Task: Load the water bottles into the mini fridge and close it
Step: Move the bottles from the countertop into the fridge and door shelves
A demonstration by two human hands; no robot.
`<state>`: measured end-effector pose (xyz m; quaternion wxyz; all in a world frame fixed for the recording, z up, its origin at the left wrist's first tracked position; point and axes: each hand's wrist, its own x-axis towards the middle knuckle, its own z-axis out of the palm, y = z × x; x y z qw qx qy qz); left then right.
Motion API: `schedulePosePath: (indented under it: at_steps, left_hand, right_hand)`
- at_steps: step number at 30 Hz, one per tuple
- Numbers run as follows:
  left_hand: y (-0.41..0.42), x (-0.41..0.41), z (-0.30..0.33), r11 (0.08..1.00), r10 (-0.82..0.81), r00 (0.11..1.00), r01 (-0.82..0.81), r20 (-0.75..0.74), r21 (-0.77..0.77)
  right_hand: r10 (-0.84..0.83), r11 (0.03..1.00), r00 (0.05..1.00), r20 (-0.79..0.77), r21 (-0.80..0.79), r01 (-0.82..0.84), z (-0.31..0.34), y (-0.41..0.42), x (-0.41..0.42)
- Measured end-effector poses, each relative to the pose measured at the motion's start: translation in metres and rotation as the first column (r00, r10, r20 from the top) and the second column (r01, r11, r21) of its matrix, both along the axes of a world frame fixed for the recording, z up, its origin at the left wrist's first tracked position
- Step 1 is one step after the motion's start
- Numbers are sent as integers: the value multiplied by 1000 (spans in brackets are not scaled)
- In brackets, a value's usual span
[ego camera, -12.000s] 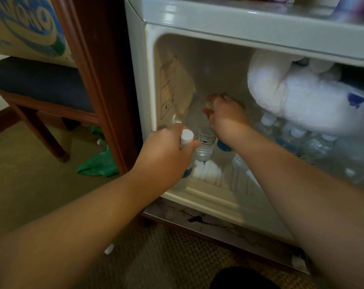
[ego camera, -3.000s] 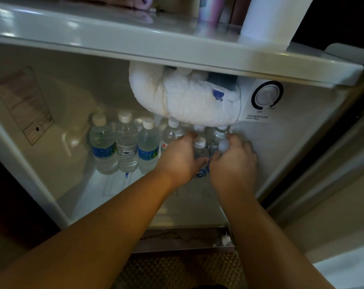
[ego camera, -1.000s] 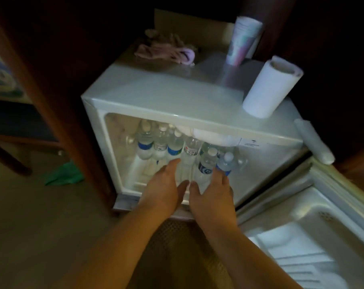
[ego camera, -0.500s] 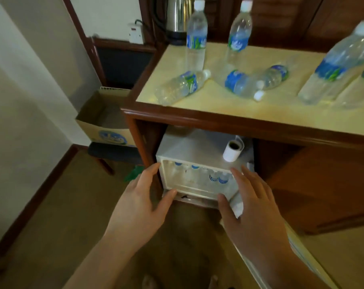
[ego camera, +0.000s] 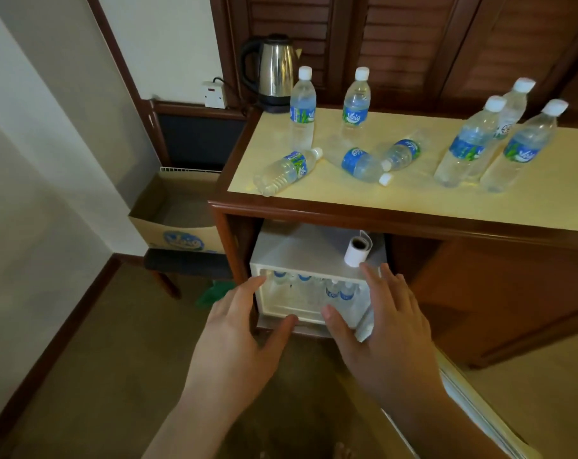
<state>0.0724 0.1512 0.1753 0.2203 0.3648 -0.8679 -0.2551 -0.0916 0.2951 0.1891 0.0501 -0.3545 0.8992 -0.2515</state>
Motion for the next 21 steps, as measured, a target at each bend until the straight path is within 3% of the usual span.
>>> schedulePosePath:
  at_steps: [11, 21]
  left_hand:
    - [-59, 29, 29, 1000, -19, 1000, 19, -17, 20]
    - [-93, -45, 26, 998, -51, 999, 52, -17, 41]
  right_hand:
    - [-24, 999, 999, -43, 44, 26, 17, -54, 41]
    - [-104, 994, 993, -60, 18, 106, 23, -78, -31]
